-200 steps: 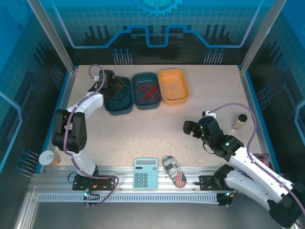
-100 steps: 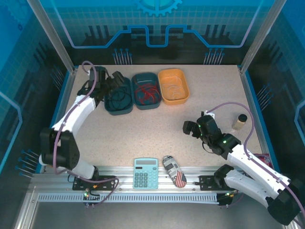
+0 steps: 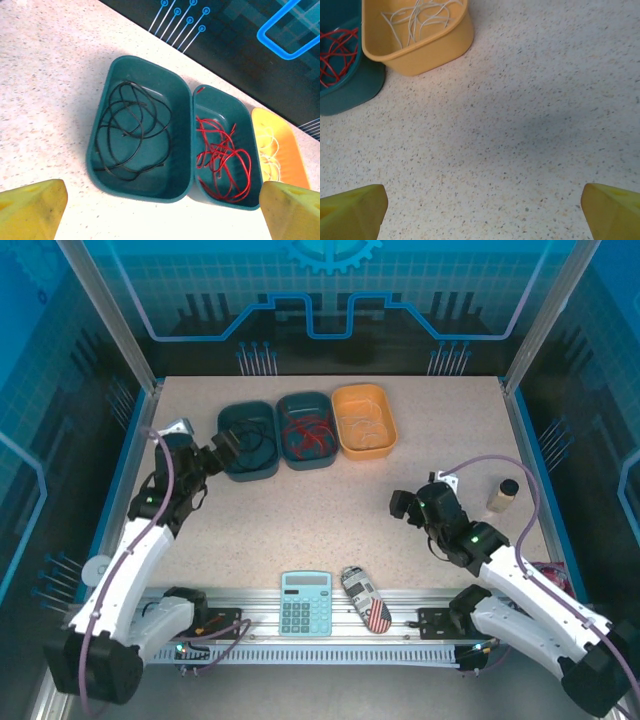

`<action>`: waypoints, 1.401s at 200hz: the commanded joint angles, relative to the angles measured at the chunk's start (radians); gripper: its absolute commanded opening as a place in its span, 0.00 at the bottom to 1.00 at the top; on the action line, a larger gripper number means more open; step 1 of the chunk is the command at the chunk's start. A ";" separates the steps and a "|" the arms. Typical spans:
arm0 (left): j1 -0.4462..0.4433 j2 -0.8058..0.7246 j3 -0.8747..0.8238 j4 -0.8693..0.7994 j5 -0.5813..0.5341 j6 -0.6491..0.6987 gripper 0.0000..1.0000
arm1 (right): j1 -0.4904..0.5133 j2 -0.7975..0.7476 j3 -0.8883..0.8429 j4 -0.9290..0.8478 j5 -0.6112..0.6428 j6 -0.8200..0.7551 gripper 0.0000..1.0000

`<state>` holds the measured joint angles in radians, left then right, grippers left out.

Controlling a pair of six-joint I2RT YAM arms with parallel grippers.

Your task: Untangle the cables

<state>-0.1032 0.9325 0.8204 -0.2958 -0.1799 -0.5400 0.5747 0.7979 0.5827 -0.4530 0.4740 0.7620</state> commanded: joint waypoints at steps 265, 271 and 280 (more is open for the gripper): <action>0.138 0.245 -0.683 1.253 0.059 0.449 0.99 | -0.493 0.146 -0.246 0.843 -0.154 -0.700 1.00; 0.140 0.268 -0.678 1.278 0.068 0.450 0.99 | -0.498 0.166 -0.249 0.865 -0.160 -0.703 1.00; 0.142 0.305 -0.670 1.312 0.075 0.452 0.99 | -0.504 0.195 -0.250 0.899 -0.169 -0.707 1.00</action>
<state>0.0242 1.1698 0.1226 0.8181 -0.1837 -0.1017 0.0963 0.9401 0.3458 0.2836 0.3645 0.0765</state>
